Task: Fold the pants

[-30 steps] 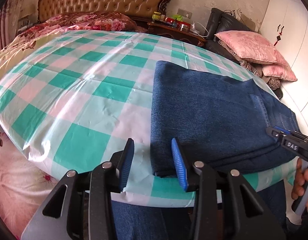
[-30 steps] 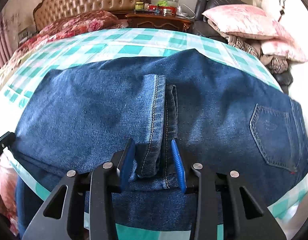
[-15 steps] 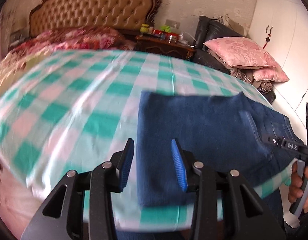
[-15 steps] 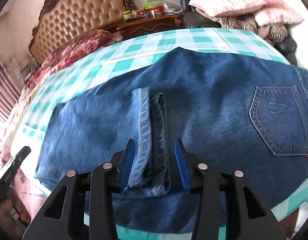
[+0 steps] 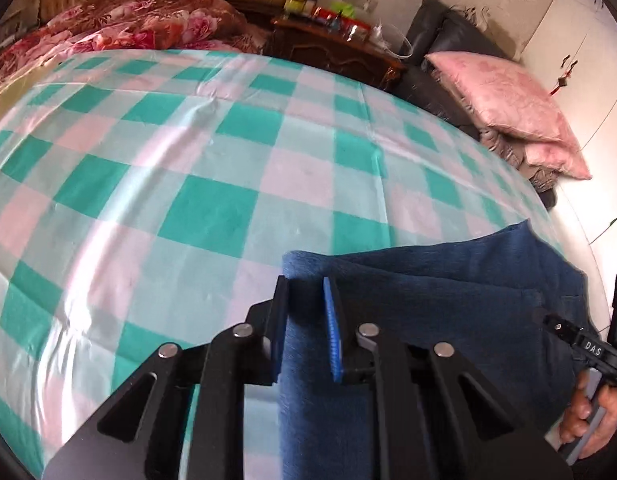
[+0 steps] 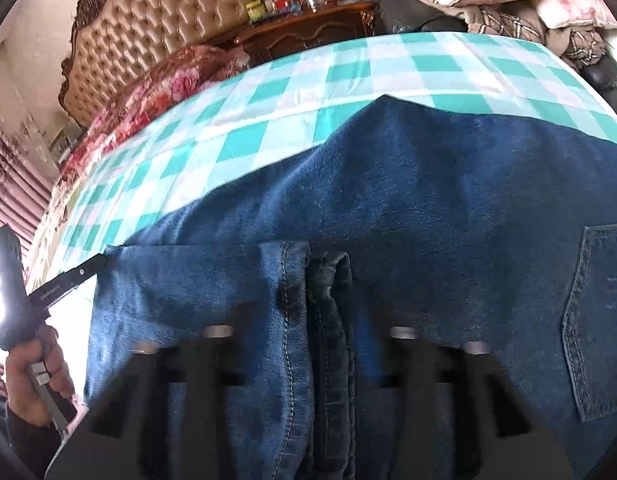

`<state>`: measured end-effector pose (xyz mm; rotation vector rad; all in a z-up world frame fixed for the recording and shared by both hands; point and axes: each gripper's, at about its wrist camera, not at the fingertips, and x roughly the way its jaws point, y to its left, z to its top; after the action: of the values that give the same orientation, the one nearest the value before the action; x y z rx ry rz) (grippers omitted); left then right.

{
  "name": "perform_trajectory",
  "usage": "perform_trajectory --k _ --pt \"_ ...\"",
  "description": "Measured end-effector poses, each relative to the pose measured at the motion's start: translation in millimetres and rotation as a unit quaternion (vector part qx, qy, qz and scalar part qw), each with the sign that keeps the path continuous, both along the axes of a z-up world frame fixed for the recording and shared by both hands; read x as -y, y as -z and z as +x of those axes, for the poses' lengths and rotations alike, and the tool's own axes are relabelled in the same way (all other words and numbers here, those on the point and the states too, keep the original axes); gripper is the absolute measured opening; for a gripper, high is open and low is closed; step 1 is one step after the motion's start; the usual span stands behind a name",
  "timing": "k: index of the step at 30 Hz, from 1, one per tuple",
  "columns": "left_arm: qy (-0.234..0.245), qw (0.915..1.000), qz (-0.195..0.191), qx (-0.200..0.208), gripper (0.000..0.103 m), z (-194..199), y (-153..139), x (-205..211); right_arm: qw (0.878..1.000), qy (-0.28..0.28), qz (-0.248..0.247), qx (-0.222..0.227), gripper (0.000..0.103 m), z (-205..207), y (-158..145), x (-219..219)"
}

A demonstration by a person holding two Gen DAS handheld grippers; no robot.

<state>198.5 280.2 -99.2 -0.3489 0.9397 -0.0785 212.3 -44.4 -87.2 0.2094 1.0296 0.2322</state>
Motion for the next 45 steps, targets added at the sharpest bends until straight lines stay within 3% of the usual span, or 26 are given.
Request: perform_trajectory --k 2,4,7,9,11,14,20,26,27,30,34,38,45 --pt "-0.01 0.9997 -0.02 -0.007 0.016 2 4 -7 1.0 -0.013 -0.001 0.013 0.022 -2 -5 -4" --pt "-0.008 0.9999 -0.012 -0.004 0.016 0 6 -5 1.0 -0.018 -0.018 0.016 0.022 -4 -4 -8" --pt "-0.02 0.9995 -0.016 0.017 0.024 -13 -5 -7 0.999 -0.012 -0.026 0.015 0.023 -4 3 -5" --pt "-0.031 0.9982 -0.017 0.048 0.034 -41 -21 -11 0.999 -0.008 -0.032 0.018 0.03 -7 2 -2" --pt "-0.042 0.9974 -0.004 0.059 0.034 -69 -29 -10 0.998 0.003 -0.046 0.039 0.034 -19 -8 1" --pt "-0.045 0.9973 0.01 0.058 0.034 -121 -28 4 0.995 -0.024 -0.072 0.067 0.035 -46 -18 -10" --pt "-0.036 0.9983 0.035 0.03 0.034 -182 0 28 0.99 -0.042 -0.123 0.052 0.04 -72 5 -23" --pt "-0.037 0.9985 0.016 0.036 0.031 -192 7 27 0.984 -0.039 -0.161 0.06 0.051 -71 7 -26" --pt "-0.034 0.9987 0.012 0.037 0.024 -193 7 28 0.984 -0.035 -0.166 0.057 0.051 -71 5 -26" --pt "-0.029 0.9986 0.017 0.041 0.023 -193 8 32 0.976 -0.028 -0.203 0.076 0.052 -75 -9 -39" --pt "-0.028 0.9987 0.009 0.042 0.022 -193 8 31 0.973 -0.049 -0.209 0.089 0.053 -73 -19 -70" --pt "-0.032 0.9986 0.001 0.043 0.019 -194 7 29 0.971 -0.061 -0.216 0.085 0.053 -70 -16 -98" --pt "-0.041 0.9965 -0.05 0.053 0.014 -198 5 17 0.965 -0.067 -0.246 0.063 0.053 -67 4 -118"
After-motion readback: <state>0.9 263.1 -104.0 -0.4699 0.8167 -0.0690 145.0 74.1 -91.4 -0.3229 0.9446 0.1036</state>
